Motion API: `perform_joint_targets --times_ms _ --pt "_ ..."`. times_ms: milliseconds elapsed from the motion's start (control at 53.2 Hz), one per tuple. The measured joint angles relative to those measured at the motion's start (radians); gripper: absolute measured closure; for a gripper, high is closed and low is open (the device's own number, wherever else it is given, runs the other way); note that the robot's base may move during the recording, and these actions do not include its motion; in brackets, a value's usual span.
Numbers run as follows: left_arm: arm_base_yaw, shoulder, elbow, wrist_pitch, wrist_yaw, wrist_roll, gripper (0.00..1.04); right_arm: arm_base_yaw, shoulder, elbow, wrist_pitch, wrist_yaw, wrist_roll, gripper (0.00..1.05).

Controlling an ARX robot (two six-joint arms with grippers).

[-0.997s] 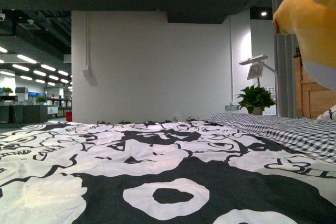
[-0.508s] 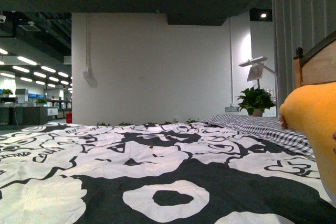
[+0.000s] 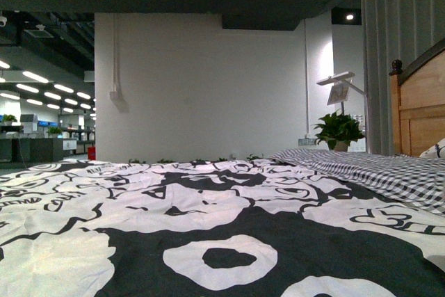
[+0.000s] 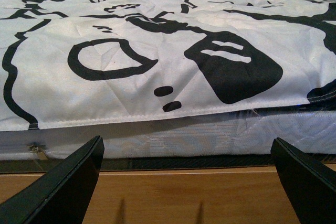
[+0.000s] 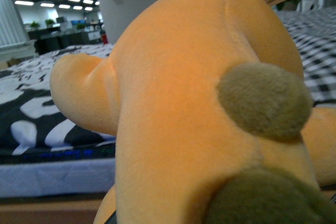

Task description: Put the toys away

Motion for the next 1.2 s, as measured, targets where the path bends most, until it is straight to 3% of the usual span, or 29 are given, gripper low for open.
perform_joint_targets --times_ms 1204 --pt "0.0 0.0 0.0 0.0 -0.001 0.0 0.06 -0.027 0.06 0.0 0.025 -0.005 0.031 0.85"
